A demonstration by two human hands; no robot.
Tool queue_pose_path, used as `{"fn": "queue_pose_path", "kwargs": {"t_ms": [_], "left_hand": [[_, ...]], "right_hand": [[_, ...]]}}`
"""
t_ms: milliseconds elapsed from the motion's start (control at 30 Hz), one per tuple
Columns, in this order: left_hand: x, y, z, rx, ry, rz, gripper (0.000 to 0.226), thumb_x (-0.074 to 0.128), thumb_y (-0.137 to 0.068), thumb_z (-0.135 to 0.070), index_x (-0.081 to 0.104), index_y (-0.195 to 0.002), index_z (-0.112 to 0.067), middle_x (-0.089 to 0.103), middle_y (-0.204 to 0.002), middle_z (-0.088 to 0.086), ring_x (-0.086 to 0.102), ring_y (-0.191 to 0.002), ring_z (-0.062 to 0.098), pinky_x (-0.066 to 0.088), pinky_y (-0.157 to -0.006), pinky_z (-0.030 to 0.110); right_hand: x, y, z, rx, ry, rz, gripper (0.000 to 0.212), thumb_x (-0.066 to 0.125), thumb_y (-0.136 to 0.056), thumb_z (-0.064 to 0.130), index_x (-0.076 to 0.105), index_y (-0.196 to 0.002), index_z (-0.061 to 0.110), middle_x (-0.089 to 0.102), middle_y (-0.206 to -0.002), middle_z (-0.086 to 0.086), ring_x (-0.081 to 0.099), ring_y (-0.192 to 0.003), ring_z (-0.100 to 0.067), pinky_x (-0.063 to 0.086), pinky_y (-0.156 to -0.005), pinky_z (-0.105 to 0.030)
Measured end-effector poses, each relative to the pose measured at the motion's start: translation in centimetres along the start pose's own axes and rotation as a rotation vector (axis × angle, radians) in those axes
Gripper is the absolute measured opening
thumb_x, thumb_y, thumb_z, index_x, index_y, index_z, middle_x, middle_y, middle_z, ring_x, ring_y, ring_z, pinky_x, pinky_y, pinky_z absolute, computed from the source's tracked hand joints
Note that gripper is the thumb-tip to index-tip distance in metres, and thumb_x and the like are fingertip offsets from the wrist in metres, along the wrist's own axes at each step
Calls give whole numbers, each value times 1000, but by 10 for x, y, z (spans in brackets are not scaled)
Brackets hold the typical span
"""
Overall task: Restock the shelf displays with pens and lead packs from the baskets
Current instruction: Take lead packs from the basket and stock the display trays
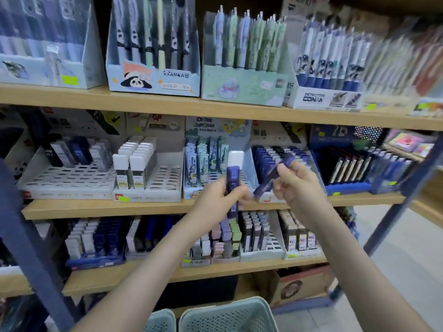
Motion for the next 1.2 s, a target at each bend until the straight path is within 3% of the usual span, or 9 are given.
{"fn": "queue_pose_path", "kwargs": {"t_ms": [133,267,433,567,667,767,833,967,1200], "left_hand": [[37,-13,-7,-18,110,67,15,52,-99,-19,59,-92,-8,73,-83,2,72,-81,17,56,-81,34],[71,-34,-13,-23,182,120,18,52,-98,-16,59,-96,0,73,-81,3,71,-78,19,56,-75,32],[93,-55,-17,0,214,85,11,51,-98,-17,57,-95,-9,73,-83,2,71,-78,19,57,-77,35],[98,-64,-14,10,234,27,10,51,-98,-17,56,-94,-10,72,-80,2,70,-76,19,58,-73,36],[97,-66,-12,-3,258,-11,10,52,-97,-18,57,-94,-11,72,-79,2,70,-76,19,58,-70,34],[95,-69,-10,-12,251,-20,10,52,-97,-18,58,-94,-11,72,-79,3,70,-75,18,58,-68,31],[96,-70,-9,-20,252,-18,10,52,-97,-18,58,-93,-10,72,-80,3,70,-75,18,58,-69,32],[96,-72,-7,-20,260,-18,9,53,-96,-18,58,-91,-12,72,-80,3,71,-75,19,59,-70,33],[96,-72,0,-25,262,-33,9,53,-96,-14,59,-90,-11,72,-80,4,71,-73,18,56,-63,26]], "right_hand": [[-74,-2,12,-77,154,-131,10,44,-100,13,45,-90,13,58,-78,-5,42,-53,-15,37,-56,-26],[-130,-12,12,-42,322,-139,5,47,-99,12,45,-98,17,59,-95,-27,51,-62,-18,43,-66,-33],[-153,-39,8,-105,600,-125,11,54,-96,9,60,-95,18,60,-89,-4,58,-69,-6,48,-63,-16],[-158,-61,-1,-165,806,-126,14,60,-91,8,59,-96,21,58,-84,3,60,-77,-21,49,-69,-31],[-157,-72,-7,-168,812,-122,16,56,-92,4,58,-94,20,58,-79,1,60,-75,-26,49,-70,-34],[-153,-77,-7,-160,759,-88,24,47,-96,2,59,-98,22,57,-78,2,59,-70,-18,46,-61,-13],[-152,-82,-6,-157,782,-60,27,44,-97,3,59,-99,25,56,-78,0,59,-70,-15,42,-56,-8],[-153,-89,-4,-142,803,-13,29,43,-98,4,59,-96,28,55,-79,-1,58,-70,-14,40,-54,-5],[-157,-97,-7,-133,844,72,30,44,-97,4,59,-96,29,60,-87,4,62,-74,-13,46,-65,-12]]}}
Point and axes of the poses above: each hand's wrist, its own y-axis away from the middle knuckle, its own x-axis out of the palm, z = x × y, the point moved 2 cm from there along -y, towards the middle knuckle
